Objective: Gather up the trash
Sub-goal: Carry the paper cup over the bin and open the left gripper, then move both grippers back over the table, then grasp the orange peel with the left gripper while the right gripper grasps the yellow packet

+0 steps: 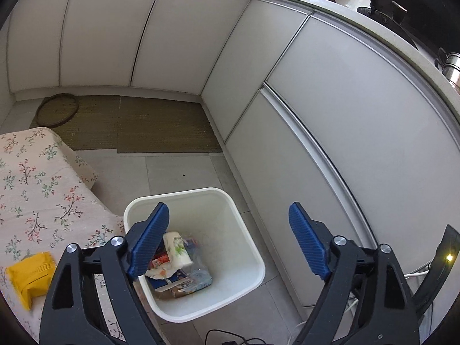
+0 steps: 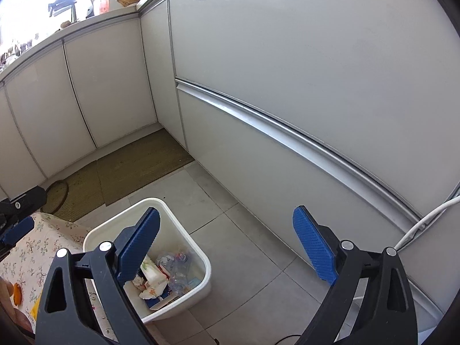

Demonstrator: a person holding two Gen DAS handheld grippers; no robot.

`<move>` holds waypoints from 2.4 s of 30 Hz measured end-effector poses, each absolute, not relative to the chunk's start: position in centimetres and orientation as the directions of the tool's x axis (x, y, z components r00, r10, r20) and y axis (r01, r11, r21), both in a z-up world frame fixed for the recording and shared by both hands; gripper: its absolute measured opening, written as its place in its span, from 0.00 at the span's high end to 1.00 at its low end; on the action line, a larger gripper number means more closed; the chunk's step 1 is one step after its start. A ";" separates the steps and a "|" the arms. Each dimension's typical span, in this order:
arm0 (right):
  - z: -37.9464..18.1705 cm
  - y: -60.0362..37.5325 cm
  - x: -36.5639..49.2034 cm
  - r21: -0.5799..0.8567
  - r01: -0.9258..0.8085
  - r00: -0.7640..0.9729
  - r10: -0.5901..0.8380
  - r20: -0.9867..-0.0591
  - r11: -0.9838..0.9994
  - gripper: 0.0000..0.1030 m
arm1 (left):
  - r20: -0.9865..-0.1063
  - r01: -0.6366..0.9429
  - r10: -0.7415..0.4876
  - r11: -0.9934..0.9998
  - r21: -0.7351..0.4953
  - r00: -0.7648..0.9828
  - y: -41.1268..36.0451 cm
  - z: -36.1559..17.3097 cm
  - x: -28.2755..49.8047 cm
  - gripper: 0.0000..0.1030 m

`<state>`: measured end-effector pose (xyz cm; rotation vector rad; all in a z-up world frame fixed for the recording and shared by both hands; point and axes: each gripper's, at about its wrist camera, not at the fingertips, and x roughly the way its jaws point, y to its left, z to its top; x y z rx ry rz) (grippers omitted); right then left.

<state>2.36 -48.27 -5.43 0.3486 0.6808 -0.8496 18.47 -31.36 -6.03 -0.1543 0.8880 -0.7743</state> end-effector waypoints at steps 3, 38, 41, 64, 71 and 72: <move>-5.4 -47.9 2.5 0.017 0.778 0.474 -0.568 -0.673 0.628 0.09 | -0.666 0.530 -0.622 0.758 -0.379 0.412 -30.5 -6.7 18.1 0.14; -7.2 -30.4 15.3 -0.055 0.466 0.573 -0.348 -0.742 0.883 0.07 | -0.744 0.233 -0.353 0.935 -0.267 0.567 -10.8 -10.1 24.0 0.11; -7.8 -27.8 16.5 -0.075 0.414 0.578 -0.325 -0.748 0.907 0.07 | -0.764 0.195 -0.305 0.952 -0.235 0.568 -8.5 -11.0 25.3 0.11; -13.9 -17.8 20.0 0.037 0.215 0.464 -0.068 -0.883 0.976 0.07 | -0.932 0.341 -0.079 0.939 0.050 0.355 0.0 -21.5 33.9 0.11; -15.6 -18.6 20.1 0.113 0.285 0.412 -0.015 -0.911 0.952 0.07 | -0.916 0.374 -0.180 0.927 -0.036 0.358 2.3 -21.1 32.4 0.51; -15.9 -18.7 20.1 0.122 0.299 0.407 -0.011 -0.913 0.947 0.07 | -0.912 0.366 -0.201 0.929 -0.062 0.357 2.8 -20.9 32.2 0.63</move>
